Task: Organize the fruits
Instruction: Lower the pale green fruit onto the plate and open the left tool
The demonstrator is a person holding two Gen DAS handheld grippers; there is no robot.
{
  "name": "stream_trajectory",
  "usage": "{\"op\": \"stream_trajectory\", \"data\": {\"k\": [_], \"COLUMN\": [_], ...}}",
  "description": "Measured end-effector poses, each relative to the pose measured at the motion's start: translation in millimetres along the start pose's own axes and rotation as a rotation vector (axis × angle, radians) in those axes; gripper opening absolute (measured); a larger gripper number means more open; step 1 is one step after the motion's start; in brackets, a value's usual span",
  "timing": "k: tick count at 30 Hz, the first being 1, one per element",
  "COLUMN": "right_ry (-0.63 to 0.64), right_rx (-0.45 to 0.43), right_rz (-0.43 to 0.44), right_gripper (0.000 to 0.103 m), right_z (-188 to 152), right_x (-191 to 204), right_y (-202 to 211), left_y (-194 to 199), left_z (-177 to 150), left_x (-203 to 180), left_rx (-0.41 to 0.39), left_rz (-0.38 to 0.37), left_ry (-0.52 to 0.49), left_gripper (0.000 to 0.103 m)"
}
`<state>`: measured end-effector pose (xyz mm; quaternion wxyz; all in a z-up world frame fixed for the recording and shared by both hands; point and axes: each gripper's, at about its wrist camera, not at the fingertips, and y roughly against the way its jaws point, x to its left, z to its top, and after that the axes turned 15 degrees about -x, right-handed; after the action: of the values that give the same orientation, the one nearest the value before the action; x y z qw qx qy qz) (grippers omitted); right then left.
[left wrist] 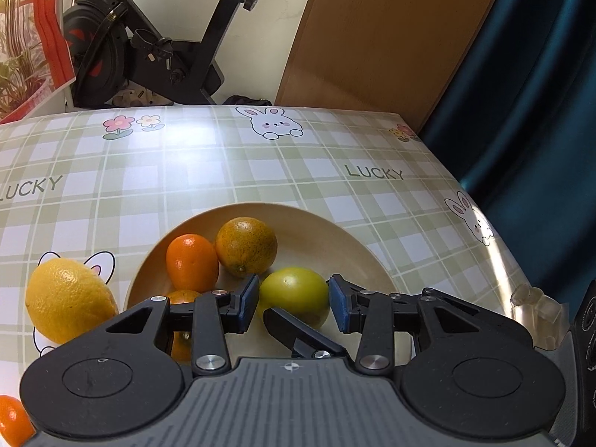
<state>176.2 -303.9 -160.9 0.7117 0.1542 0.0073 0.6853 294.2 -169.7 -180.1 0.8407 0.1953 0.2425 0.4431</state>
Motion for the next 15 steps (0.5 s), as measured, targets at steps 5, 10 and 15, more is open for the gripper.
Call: {"op": "stream_trajectory", "data": {"k": [5, 10, 15], "right_ry": [-0.008, 0.020, 0.034], "right_rx": [-0.013, -0.011, -0.014], "right_rz": [-0.029, -0.025, -0.017], "right_gripper": [0.044, 0.043, 0.043], "right_z": [11, 19, 19], "right_x": [-14, -19, -20], "right_y": [-9, -20, -27], "left_y": [-12, -22, -23], "left_z": [11, 14, 18], "left_x": [-9, -12, -5], "left_rx": [-0.003, -0.001, -0.005], "left_rz": [-0.006, 0.005, 0.007], "left_ry": [-0.030, -0.051, -0.033], "left_gripper": [0.043, 0.042, 0.043]}}
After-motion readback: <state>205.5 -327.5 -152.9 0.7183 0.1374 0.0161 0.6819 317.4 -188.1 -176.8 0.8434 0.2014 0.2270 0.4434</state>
